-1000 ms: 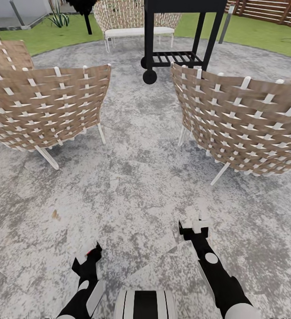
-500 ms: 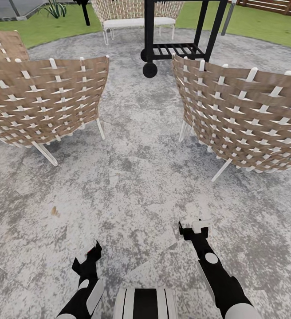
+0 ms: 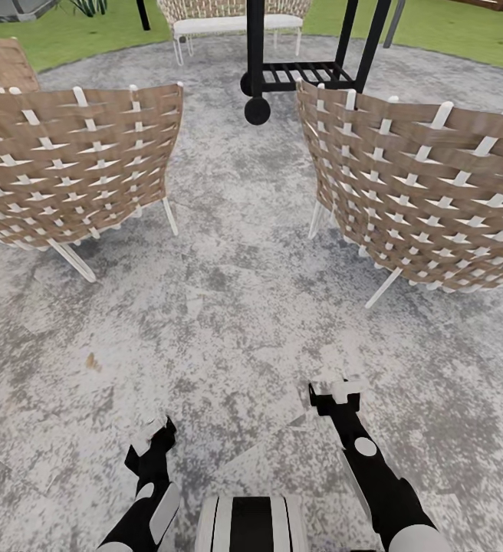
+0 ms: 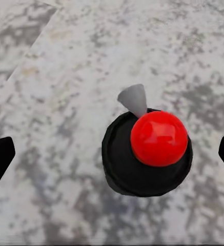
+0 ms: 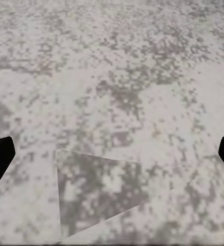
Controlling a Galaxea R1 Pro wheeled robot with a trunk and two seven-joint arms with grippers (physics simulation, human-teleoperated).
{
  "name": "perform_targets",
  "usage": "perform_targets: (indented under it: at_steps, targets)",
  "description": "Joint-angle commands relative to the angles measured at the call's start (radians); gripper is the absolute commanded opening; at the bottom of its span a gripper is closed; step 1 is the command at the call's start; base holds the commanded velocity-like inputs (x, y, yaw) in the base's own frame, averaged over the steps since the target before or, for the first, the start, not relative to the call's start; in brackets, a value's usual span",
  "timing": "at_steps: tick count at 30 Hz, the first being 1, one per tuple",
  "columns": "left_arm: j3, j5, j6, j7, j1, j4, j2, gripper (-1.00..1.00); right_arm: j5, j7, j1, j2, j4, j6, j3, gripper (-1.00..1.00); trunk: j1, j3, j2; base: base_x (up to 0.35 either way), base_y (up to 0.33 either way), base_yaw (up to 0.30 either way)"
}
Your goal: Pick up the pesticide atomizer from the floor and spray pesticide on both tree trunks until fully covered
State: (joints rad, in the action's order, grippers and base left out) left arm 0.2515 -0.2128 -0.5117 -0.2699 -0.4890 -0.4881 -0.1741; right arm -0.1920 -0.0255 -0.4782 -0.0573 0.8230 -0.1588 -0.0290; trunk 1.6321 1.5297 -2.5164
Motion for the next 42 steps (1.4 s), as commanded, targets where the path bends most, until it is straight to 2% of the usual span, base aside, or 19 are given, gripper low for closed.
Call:
perform_targets:
  at_steps: [1, 21, 42]
  targets:
    - [0.001, -0.005, -0.003, 0.001, 0.000, 0.000, 0.000, 1.00, -0.010, -0.002, 0.000, -0.001, -0.001, -0.003, -0.003, 1.00, 0.000, 0.002, 0.000, 0.000, 0.000, -0.087]
    - [0.001, -0.005, -0.004, 0.001, 0.000, 0.000, 0.000, 1.00, -0.010, -0.002, 0.000, -0.001, -0.001, -0.003, -0.003, 1.00, 0.000, 0.018, 0.000, 0.000, 0.000, -0.078]
    - [0.010, -0.006, -0.005, 0.001, -0.002, -0.010, 0.001, 1.00, -0.011, -0.002, 0.000, -0.001, -0.002, -0.003, -0.003, 1.00, 0.000, 0.019, 0.000, 0.000, 0.000, -0.008]
